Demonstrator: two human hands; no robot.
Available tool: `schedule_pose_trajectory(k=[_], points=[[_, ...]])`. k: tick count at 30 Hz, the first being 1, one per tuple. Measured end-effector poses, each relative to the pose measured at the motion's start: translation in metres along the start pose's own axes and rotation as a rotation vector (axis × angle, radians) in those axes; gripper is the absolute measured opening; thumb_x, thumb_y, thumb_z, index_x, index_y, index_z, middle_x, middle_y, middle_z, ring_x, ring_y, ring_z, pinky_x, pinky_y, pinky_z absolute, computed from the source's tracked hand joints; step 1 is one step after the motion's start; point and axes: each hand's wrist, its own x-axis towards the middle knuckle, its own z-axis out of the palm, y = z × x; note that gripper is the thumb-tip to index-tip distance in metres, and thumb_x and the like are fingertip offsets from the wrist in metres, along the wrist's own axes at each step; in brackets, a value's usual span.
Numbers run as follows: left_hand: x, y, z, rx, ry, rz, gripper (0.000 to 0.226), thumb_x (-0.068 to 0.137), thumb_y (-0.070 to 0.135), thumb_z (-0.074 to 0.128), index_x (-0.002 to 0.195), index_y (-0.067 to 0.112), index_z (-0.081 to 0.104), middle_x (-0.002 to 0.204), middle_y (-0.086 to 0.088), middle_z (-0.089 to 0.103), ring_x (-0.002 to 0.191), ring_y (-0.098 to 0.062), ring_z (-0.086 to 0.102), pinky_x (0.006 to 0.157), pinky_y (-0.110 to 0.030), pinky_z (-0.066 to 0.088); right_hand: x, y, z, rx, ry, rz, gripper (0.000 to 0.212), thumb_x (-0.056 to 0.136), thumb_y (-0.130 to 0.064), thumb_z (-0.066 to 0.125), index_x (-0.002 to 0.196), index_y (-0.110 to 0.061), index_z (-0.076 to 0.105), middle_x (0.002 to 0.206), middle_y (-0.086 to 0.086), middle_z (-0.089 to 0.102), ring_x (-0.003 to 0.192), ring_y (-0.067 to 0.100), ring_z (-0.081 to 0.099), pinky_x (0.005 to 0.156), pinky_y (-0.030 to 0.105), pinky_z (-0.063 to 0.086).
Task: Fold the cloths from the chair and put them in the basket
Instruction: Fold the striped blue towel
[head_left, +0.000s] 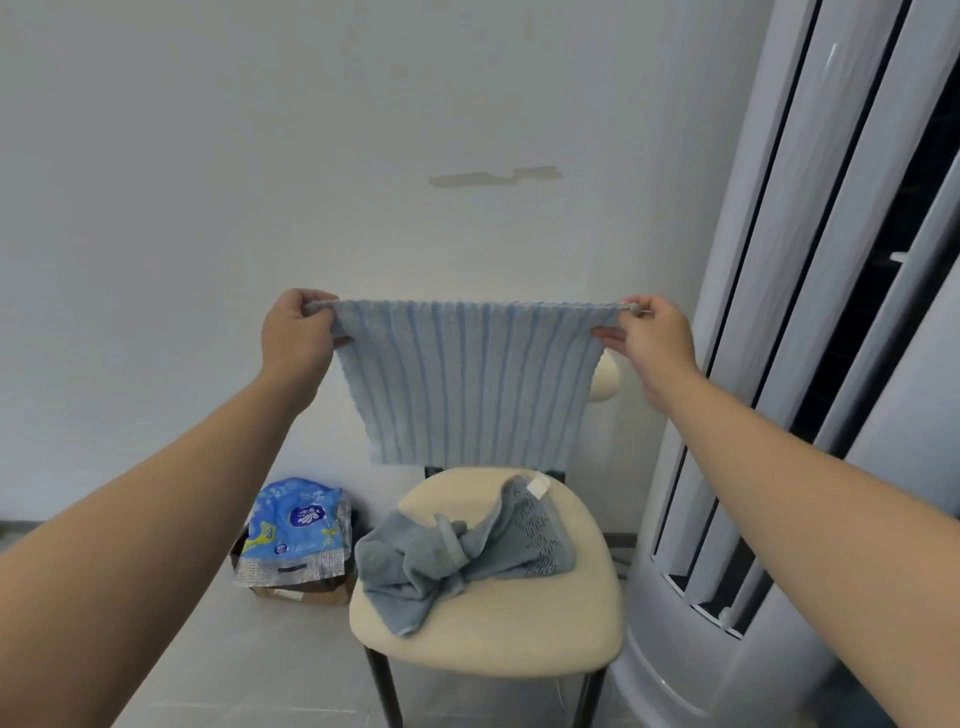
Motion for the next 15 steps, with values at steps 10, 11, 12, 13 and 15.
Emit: schedule_pose_trajectory(k=[10, 11, 12, 13, 15], points=[[-0.125, -0.077, -0.061, -0.012, -0.036, -0.157, 0.022, 0.098, -0.005, 0.050, 0.089, 0.010, 0.064, 0.095, -0.013, 0.062, 0.082, -0.021, 0.065, 0.067, -0.030, 0.063, -0.116, 0.072, -0.048, -0.141, -0.038, 0.107, 0.011, 0.099, -0.002, 0.054, 0.093, -0.007, 0.062, 0.099, 0.012, 0.070, 0.087, 0.030, 0.075, 0.084, 0.038, 0.062], [-0.143, -0.093, -0.068, 0.010, -0.044, -0.196, 0.021, 0.098, -0.005, 0.050, 0.090, 0.009, 0.064, 0.094, -0.012, 0.062, 0.081, -0.022, 0.065, 0.064, -0.027, 0.062, -0.129, 0.089, -0.054, -0.177, -0.034, 0.142, 0.013, 0.098, -0.003, 0.054, 0.091, -0.008, 0.063, 0.097, 0.012, 0.069, 0.086, 0.031, 0.075, 0.083, 0.041, 0.062], [-0.161, -0.108, -0.074, 0.042, -0.062, -0.236, 0.020, 0.098, -0.006, 0.049, 0.092, 0.007, 0.064, 0.094, -0.012, 0.063, 0.081, -0.023, 0.065, 0.063, -0.027, 0.062, -0.142, 0.106, -0.060, -0.215, -0.032, 0.182, 0.015, 0.098, -0.003, 0.054, 0.088, -0.010, 0.063, 0.095, 0.012, 0.070, 0.084, 0.032, 0.075, 0.083, 0.043, 0.062], [-0.177, -0.124, -0.080, 0.083, -0.091, -0.275, 0.019, 0.098, -0.006, 0.049, 0.093, 0.005, 0.063, 0.095, -0.011, 0.064, 0.084, -0.025, 0.065, 0.063, -0.029, 0.062, -0.154, 0.123, -0.066, -0.253, -0.032, 0.222, 0.017, 0.097, -0.004, 0.053, 0.086, -0.011, 0.064, 0.095, 0.014, 0.071, 0.082, 0.031, 0.075, 0.082, 0.045, 0.062], [-0.205, -0.149, -0.090, 0.162, -0.156, -0.347, 0.018, 0.096, -0.005, 0.049, 0.092, 0.005, 0.063, 0.098, -0.010, 0.065, 0.087, -0.027, 0.065, 0.065, -0.034, 0.061, -0.178, 0.147, -0.076, -0.336, -0.050, 0.288, 0.018, 0.096, -0.006, 0.051, 0.086, -0.011, 0.065, 0.092, 0.014, 0.073, 0.078, 0.027, 0.075, 0.080, 0.047, 0.063]])
